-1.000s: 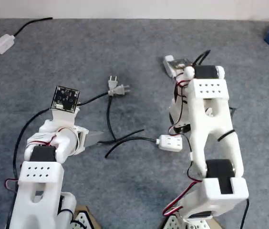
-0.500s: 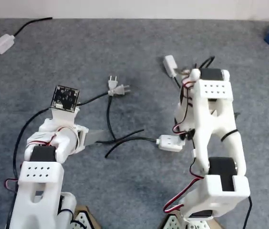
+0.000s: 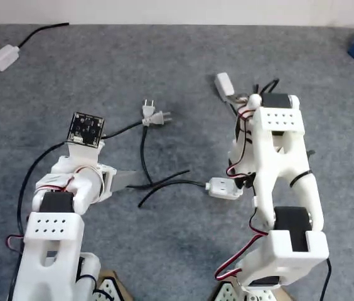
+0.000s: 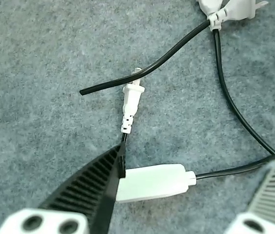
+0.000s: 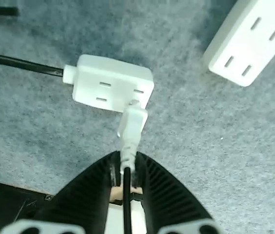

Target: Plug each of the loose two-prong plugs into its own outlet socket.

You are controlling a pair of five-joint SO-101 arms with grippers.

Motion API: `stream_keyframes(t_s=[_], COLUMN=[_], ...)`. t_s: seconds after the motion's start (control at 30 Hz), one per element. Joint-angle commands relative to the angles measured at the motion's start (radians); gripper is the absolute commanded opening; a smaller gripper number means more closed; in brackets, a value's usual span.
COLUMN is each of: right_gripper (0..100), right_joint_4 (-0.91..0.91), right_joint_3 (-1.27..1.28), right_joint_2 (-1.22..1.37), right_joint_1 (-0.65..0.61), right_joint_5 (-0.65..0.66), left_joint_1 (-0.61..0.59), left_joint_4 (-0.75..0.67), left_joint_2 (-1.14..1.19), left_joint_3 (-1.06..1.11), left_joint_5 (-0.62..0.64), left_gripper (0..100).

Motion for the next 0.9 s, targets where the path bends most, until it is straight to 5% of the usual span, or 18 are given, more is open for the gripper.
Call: stream_keyframes(t_s=[0.0,0.87], right_gripper=[0.6,0.6], right_joint_4=[-0.007,-0.084], right_joint_3=[-0.068,0.027], right_joint_2=[-0.008,0.094], right_joint_1=[-0.012,-0.012], right_joint_5=[-0.011,-0.006], left_joint_1=[-0.01,-0.008], left_joint_4=[-0.017,-0.017], left_joint_2=[-0.01,-0.01], left_joint_3=[-0.004,-0.005], left_joint_5=[-0.002,-0.002], left_gripper=[41,41])
